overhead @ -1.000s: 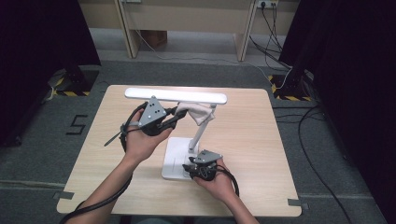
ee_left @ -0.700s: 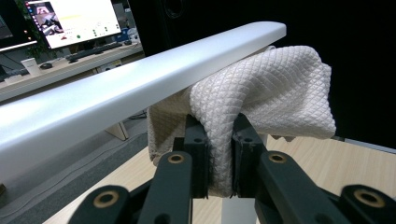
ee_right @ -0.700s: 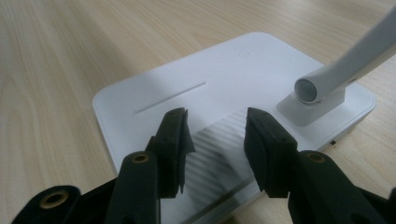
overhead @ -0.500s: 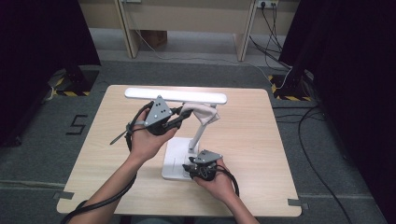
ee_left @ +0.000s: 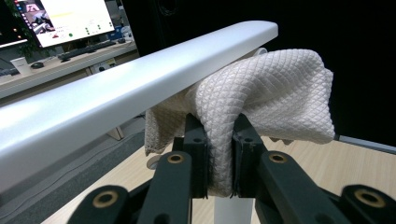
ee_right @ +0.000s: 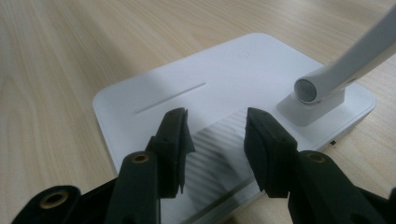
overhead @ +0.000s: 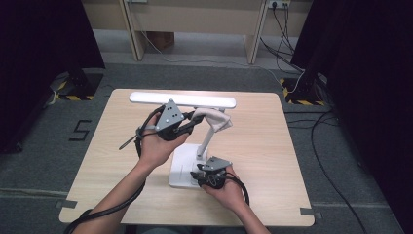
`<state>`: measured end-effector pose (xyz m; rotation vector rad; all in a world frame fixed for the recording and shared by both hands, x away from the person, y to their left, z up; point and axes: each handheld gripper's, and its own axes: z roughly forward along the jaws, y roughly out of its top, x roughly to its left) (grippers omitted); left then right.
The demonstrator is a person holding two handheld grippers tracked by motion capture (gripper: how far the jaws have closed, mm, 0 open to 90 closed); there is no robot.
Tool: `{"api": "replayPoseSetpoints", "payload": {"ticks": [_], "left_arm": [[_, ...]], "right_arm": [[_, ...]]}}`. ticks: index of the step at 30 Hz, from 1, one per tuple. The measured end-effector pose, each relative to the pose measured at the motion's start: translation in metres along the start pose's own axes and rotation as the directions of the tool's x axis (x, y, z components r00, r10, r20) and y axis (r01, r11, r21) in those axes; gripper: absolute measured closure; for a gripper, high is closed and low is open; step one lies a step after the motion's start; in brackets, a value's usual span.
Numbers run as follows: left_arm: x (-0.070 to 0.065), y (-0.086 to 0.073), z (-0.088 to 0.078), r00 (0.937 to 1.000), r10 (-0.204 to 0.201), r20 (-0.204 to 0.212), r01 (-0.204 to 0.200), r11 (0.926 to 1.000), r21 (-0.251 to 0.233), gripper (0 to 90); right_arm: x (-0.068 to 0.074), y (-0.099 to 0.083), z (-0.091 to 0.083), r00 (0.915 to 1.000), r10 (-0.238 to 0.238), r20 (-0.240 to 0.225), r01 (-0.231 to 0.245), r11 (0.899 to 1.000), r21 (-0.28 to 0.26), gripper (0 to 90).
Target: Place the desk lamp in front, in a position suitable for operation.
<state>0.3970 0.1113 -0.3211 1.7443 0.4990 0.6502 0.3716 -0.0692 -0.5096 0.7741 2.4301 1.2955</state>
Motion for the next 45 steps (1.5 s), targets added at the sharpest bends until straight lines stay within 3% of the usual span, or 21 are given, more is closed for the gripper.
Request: {"api": "replayPoseSetpoints", "payload": {"ticks": [21, 45], "left_arm": [[-0.005, 0.002, 0.009, 0.9997, 0.023, 0.004, -0.023, 0.9997, 0.012, 78.7], [-0.009, -0.001, 0.017, 0.9982, 0.057, -0.021, -0.056, 0.9981, 0.026, 78.4]], "right_arm": [[0.0, 0.0, 0.0, 1.0, 0.002, -0.002, -0.002, 1.0, 0.001, 59.2], [0.0, 0.0, 0.0, 1.0, 0.001, -0.002, -0.001, 1.0, 0.001, 59.1]]}}
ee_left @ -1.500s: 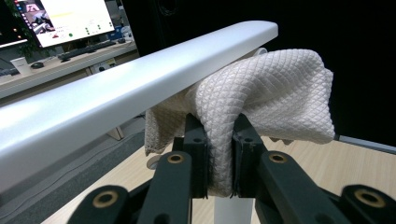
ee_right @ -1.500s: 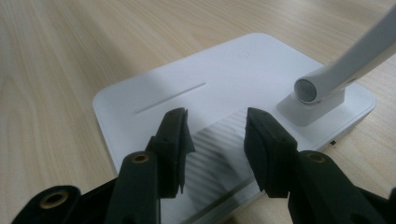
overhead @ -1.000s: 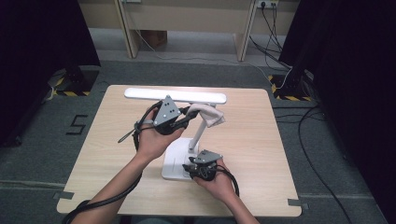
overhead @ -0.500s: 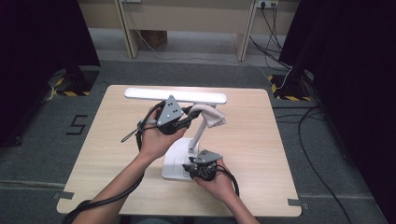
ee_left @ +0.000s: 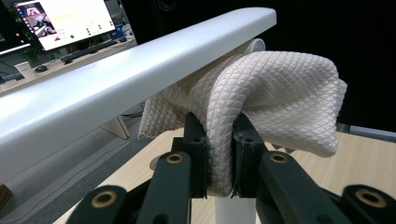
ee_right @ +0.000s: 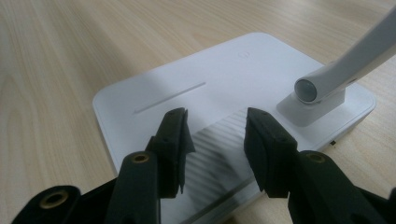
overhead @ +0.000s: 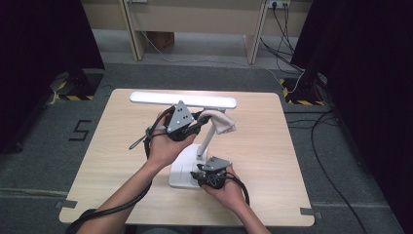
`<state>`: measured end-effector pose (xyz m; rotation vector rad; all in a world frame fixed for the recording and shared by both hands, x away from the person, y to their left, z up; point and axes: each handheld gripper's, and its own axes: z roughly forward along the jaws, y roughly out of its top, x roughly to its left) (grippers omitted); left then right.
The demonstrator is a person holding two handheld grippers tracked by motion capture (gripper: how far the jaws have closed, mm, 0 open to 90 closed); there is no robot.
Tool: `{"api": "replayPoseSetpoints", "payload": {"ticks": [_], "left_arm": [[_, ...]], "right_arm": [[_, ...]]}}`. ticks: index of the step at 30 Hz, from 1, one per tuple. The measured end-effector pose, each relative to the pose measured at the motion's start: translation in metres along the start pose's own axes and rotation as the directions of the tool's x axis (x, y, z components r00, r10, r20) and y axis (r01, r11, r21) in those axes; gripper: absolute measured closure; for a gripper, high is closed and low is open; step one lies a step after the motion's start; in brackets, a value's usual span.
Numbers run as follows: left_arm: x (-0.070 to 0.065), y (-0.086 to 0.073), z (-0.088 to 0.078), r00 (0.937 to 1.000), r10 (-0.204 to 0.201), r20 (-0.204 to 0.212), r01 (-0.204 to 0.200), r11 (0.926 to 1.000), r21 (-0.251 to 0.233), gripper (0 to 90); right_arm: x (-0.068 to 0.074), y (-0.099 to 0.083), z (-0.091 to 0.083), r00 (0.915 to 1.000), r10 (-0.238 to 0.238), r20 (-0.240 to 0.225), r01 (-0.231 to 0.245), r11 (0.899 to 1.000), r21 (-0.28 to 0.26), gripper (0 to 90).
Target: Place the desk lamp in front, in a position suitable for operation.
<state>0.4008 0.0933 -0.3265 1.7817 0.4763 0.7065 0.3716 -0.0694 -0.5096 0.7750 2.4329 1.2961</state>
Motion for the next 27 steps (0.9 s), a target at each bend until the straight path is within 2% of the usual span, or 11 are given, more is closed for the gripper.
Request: {"api": "replayPoseSetpoints", "payload": {"ticks": [15, 27], "left_arm": [[-0.004, -0.006, 0.008, 0.999, 0.045, -0.009, -0.045, 0.9985, 0.032, 78.2], [-0.004, -0.012, 0.014, 0.9985, 0.054, -0.004, -0.054, 0.9967, 0.06, 78.0]], "right_arm": [[0.0, 0.0, 0.0, 1.0, 0.0, 0.0, 0.0, 1.0, 0.0, 59.1], [0.0, 0.0, 0.0, 1.0, -0.001, -0.002, 0.001, 1.0, -0.002, 59.2]]}}
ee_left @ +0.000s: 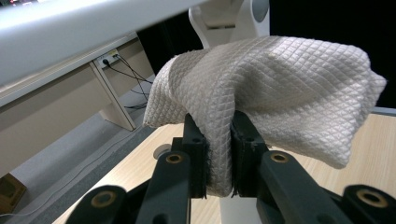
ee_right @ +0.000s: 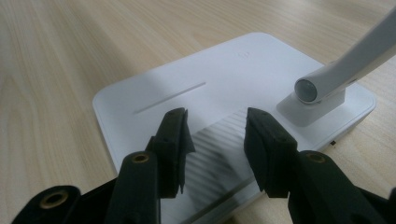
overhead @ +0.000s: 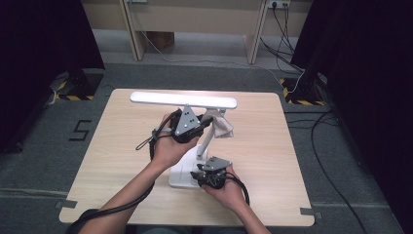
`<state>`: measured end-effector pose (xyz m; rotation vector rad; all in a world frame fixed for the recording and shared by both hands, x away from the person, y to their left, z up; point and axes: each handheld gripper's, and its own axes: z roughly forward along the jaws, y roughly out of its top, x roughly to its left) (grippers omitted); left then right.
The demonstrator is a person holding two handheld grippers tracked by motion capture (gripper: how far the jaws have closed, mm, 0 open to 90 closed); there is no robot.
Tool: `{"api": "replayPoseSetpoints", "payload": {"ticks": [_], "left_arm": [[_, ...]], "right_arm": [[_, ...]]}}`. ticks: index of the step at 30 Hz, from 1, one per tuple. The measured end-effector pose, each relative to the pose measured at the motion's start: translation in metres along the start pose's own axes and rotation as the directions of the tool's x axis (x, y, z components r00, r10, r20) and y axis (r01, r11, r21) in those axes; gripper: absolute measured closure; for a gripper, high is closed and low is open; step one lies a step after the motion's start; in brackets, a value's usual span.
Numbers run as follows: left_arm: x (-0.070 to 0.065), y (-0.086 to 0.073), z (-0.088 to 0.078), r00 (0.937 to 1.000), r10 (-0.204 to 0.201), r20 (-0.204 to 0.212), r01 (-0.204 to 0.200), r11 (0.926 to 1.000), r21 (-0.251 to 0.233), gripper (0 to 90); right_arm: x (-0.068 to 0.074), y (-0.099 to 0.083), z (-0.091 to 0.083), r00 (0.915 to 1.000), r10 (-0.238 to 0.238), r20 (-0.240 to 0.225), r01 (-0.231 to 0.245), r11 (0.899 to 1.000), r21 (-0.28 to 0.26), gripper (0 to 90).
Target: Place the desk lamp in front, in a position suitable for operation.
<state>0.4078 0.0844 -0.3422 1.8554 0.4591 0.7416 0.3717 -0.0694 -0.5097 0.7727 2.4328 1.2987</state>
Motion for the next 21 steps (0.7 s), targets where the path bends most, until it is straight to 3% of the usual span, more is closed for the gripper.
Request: {"api": "replayPoseSetpoints", "payload": {"ticks": [21], "left_arm": [[-0.0017, -0.0104, 0.0055, 0.9999, 0.012, -0.007, -0.012, 0.9994, 0.032, 78.1]], "right_arm": [[-0.0001, -0.0001, 0.0001, 1.0, -0.003, 0.003, 0.003, 1.0, -0.001, 59.2]]}}
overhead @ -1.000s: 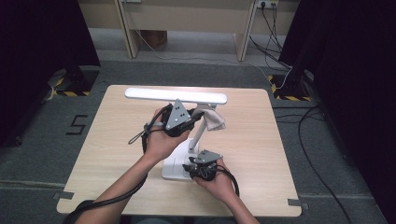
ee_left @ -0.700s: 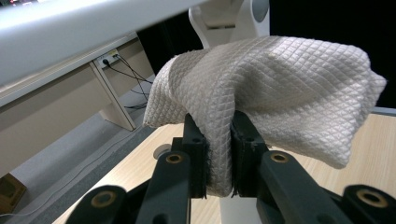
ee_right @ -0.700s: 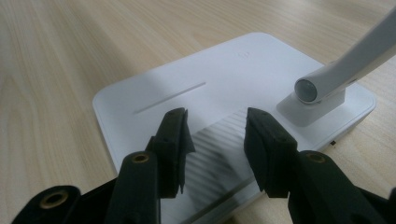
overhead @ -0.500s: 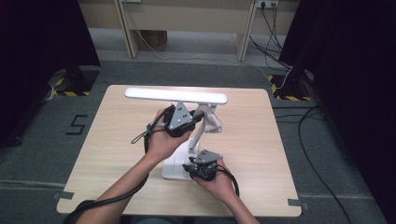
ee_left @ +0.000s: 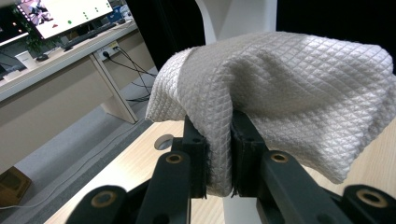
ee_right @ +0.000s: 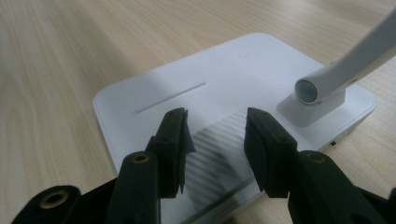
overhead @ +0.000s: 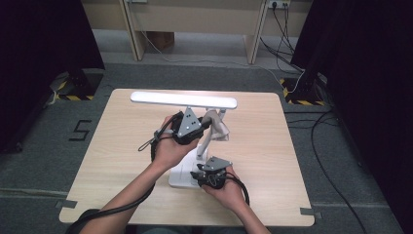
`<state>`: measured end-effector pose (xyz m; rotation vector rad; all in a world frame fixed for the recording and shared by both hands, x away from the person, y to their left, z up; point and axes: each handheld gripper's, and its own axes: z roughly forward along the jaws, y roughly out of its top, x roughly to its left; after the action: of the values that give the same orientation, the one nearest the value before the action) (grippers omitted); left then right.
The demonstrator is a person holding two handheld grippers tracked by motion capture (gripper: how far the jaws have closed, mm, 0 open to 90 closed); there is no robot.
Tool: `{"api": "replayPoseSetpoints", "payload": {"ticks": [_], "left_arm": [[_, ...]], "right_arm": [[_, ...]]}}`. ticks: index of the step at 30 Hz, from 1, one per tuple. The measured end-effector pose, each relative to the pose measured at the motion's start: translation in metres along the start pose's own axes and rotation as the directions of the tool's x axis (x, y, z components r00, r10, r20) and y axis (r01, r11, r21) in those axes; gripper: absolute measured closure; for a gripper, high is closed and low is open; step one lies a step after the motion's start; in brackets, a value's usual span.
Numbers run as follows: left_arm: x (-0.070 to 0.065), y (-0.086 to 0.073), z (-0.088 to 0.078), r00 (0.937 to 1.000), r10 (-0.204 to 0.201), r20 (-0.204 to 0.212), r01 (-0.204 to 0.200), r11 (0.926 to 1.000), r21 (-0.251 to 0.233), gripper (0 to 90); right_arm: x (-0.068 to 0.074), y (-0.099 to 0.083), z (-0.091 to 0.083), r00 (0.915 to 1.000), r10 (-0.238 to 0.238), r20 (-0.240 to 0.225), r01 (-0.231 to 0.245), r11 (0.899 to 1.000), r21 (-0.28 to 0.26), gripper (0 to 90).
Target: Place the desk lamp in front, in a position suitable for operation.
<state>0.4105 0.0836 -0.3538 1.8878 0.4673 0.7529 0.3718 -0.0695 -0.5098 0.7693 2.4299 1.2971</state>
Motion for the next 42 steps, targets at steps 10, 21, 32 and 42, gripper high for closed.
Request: {"api": "replayPoseSetpoints", "payload": {"ticks": [10, 21, 32, 42], "left_arm": [[-0.001, -0.008, 0.002, 1.0, -0.005, 0.003, 0.005, 0.9999, 0.012, 78.0], [-0.004, -0.022, 0.004, 0.9995, -0.03, 0.011, 0.03, 0.9989, 0.035, 78.1], [-0.004, -0.034, 0.006, 0.9995, -0.028, 0.017, 0.027, 0.998, 0.057, 78.2], [-0.006, -0.045, 0.009, 0.9999, -0.01, 0.01, 0.009, 0.9976, 0.069, 78.1]], "right_arm": [[0.0, 0.0, 0.0, 1.0, -0.001, 0.001, 0.001, 1.0, -0.001, 59.2], [0.0, 0.0, 0.0, 1.0, 0.001, 0.0, -0.001, 1.0, 0.001, 59.2], [0.0, 0.0, 0.0, 1.0, 0.001, -0.002, -0.001, 1.0, -0.001, 59.2], [0.0, 0.0, 0.0, 1.0, 0.002, -0.002, -0.002, 1.0, 0.0, 59.2]]}}
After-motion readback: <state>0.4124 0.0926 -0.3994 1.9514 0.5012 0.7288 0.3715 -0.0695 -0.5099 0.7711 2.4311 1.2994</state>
